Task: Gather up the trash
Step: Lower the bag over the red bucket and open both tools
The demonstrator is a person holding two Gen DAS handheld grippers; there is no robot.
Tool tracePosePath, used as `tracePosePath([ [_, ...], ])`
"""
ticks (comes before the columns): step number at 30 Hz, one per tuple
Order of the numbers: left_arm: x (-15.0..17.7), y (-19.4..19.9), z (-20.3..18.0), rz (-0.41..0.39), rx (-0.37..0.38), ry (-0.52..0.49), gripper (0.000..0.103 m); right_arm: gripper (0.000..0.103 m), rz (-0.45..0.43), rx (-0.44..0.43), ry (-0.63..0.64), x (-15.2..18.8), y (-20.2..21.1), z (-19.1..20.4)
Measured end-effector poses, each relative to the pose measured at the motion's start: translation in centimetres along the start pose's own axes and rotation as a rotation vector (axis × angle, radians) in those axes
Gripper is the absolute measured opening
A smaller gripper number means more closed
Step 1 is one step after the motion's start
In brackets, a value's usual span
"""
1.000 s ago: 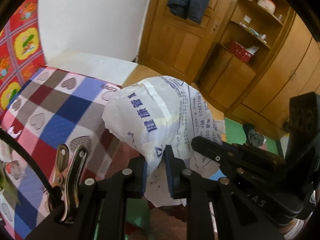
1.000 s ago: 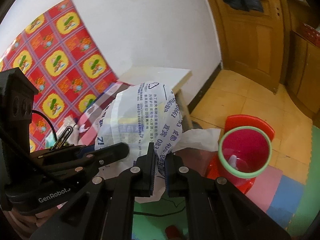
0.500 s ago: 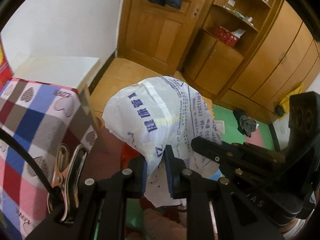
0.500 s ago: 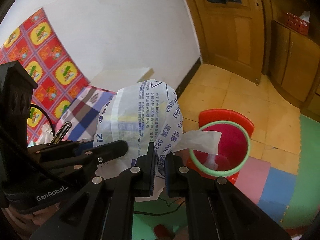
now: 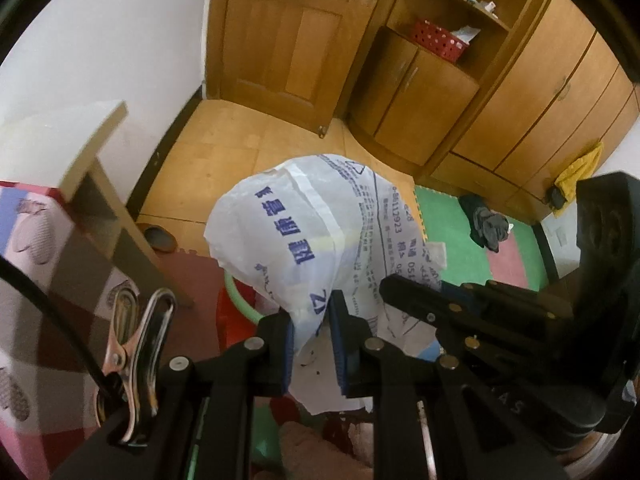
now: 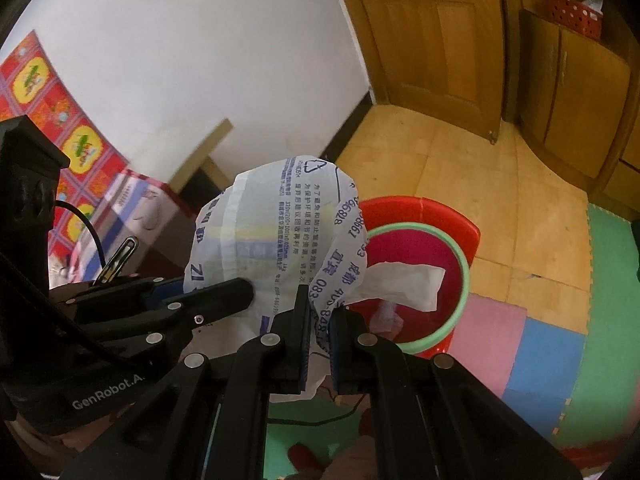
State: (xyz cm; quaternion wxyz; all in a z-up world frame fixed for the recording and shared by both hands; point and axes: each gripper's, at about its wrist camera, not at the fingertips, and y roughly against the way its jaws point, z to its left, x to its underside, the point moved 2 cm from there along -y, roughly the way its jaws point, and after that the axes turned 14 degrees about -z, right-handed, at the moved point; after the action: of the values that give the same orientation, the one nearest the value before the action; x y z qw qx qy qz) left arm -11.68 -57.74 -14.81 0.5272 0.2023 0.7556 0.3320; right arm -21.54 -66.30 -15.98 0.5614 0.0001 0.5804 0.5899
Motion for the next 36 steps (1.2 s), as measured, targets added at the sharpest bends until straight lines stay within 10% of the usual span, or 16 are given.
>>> tracePosePath([
  [36,2.9,-19.7,1.3,0.187,-0.021,-0.020,0.026,0.009,0.165,0.148,-0.071,5.0,-13.6,-9.9],
])
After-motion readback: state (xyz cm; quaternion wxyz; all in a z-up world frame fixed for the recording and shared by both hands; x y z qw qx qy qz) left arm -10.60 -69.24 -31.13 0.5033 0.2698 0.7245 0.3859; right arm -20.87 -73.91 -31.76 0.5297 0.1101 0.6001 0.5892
